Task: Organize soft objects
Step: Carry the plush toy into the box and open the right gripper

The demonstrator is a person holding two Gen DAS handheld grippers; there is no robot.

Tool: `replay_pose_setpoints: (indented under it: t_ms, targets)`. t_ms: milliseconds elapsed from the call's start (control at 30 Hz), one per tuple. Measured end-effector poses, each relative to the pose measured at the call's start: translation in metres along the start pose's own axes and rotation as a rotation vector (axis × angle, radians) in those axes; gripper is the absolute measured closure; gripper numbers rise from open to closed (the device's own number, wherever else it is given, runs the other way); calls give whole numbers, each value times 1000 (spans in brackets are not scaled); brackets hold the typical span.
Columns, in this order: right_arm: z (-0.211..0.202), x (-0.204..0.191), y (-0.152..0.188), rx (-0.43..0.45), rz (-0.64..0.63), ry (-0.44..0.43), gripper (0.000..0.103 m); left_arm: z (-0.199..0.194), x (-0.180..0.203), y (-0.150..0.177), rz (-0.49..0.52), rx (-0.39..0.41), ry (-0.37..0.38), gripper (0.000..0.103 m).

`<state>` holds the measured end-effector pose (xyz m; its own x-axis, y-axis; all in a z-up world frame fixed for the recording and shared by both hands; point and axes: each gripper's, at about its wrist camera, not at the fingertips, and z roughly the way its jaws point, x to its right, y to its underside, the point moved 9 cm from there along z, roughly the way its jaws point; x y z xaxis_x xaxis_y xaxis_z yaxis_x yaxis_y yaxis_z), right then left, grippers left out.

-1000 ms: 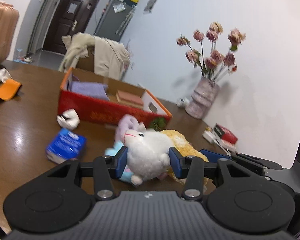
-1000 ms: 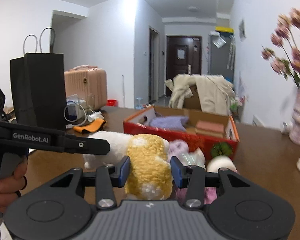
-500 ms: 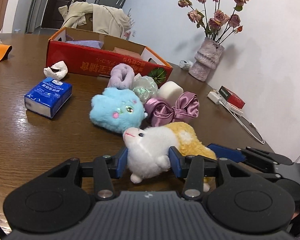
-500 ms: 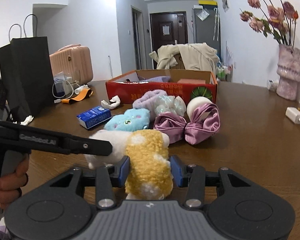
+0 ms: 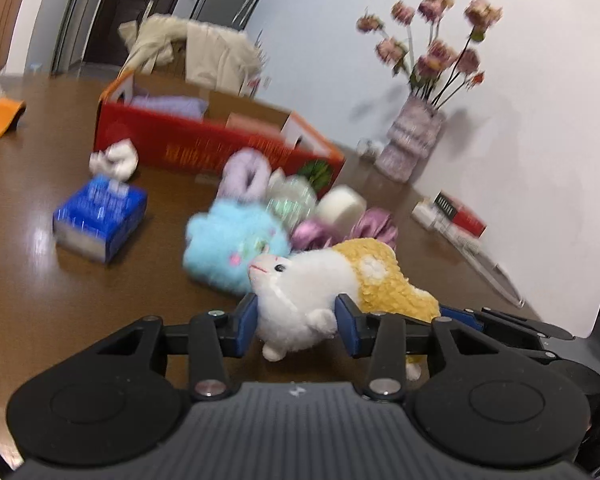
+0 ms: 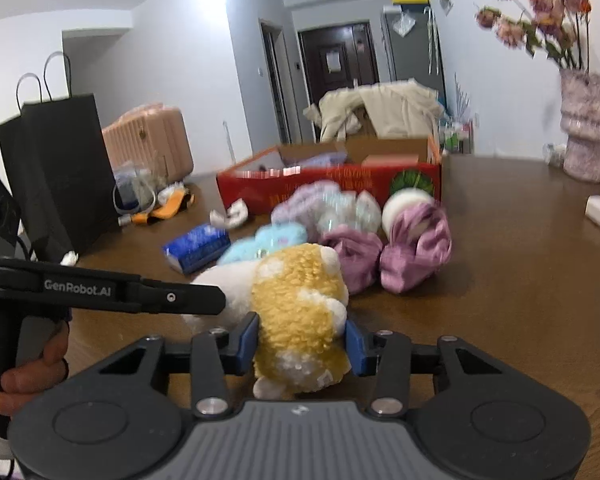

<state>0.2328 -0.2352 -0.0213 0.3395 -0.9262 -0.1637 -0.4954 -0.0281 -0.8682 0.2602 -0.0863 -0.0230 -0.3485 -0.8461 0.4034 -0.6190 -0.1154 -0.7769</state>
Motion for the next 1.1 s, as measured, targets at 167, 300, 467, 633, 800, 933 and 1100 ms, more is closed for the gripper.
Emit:
replay_pose_setpoints:
  t_ms: [167,300,467,633,800,933,1100]
  targets:
    - [5,9,-49,77,-15,2,60,13,7,-55,42,65,30,61]
    - [31,26,-97,107,-31,24,61,42,8,-108,92,93,32,62]
    - [100,70,-158,59,63,12,61,113,-15,-180,83,44,22,61]
    - [189,117,-185,-63,157,49,61,202,-51,-208,32,-67,-28,62]
    - [240,136,-175,-167,111,162,61,256,-67,-198,38,-162,-86,62]
    - [245,135,-169,-146,35,241,54,257,-65,-191,79,-164,-80,58]
    - [226,135,-181,-99,4,255,54,225,-60,-199,127,-137,-84,53]
